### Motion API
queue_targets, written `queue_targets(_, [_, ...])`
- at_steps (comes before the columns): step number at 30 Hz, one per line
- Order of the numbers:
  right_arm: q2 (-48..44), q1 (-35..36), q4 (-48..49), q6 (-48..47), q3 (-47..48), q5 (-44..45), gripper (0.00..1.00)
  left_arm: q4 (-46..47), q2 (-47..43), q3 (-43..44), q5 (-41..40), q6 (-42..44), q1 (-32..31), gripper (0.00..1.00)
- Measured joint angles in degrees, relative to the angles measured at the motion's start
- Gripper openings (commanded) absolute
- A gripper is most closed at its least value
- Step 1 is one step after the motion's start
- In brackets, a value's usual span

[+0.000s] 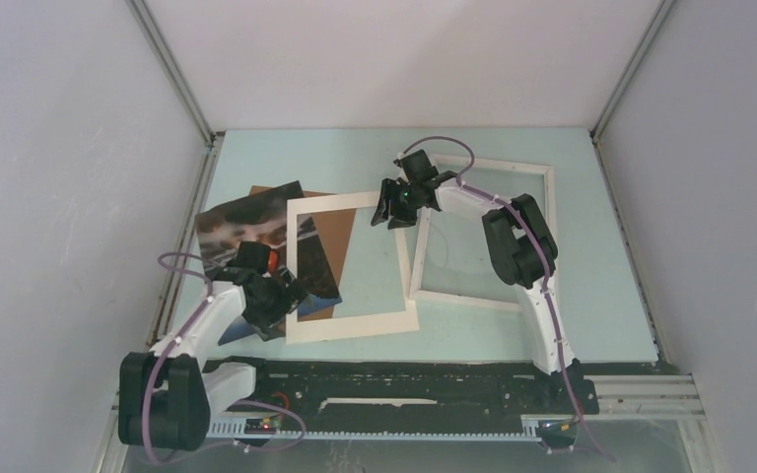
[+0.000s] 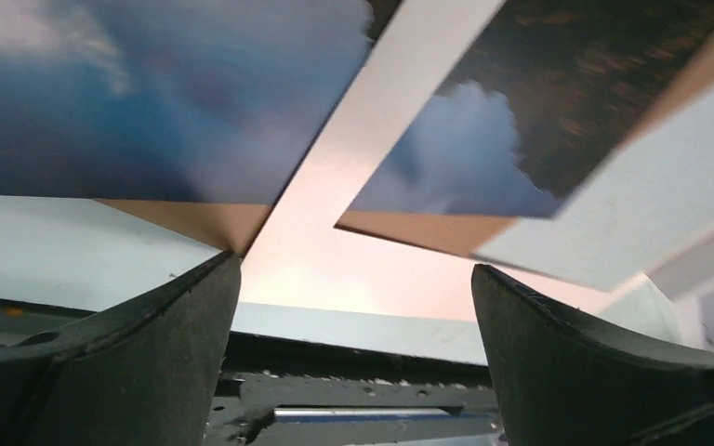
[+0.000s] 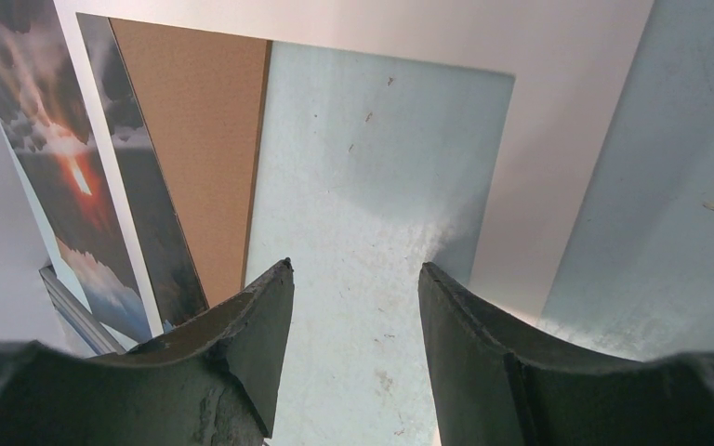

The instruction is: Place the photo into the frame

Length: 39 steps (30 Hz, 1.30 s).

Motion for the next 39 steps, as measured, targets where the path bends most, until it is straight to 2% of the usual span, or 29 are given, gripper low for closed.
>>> queue_targets(8, [0.0, 0.1, 0.0, 0.0, 0.0, -0.1, 0.61, 4.4, -11.3, 0.0, 8.9, -0.5, -0.1, 1.0])
queue_targets(12, [0.0, 0.2, 0.0, 0.0, 0.0, -0.1, 0.61, 3.7, -12.6, 0.2, 8.2, -0.5, -0.1, 1.0])
queue_targets(16, [0.0, 0.3, 0.1, 0.0, 0.0, -0.1, 0.61, -2.1, -11.2, 1.2, 1.1, -2.0, -0.2, 1.0])
queue_targets(19, [0.0, 0.4, 0.1, -0.1, 0.0, -0.2, 0.61, -3.8, -8.3, 0.9, -1.1, -3.3, -0.2, 1.0])
queue_targets(28, [0.0, 0.5, 0.0, -0.2, 0.0, -0.5, 0.61, -1.6, -3.2, -1.4, -1.4, -3.3, -0.5, 1.0])
queue_targets(32, [0.0, 0.8, 0.2, -0.5, -0.1, -1.2, 0.67, -1.2, -2.4, -2.0, -0.5, -3.3, -0.6, 1.0])
queue_targets(39, [-1.1, 3.8, 1.1, -1.3, -1.3, -2.9, 0.72, -0.9, -3.3, -2.3, -1.0, -3.9, -0.7, 1.0])
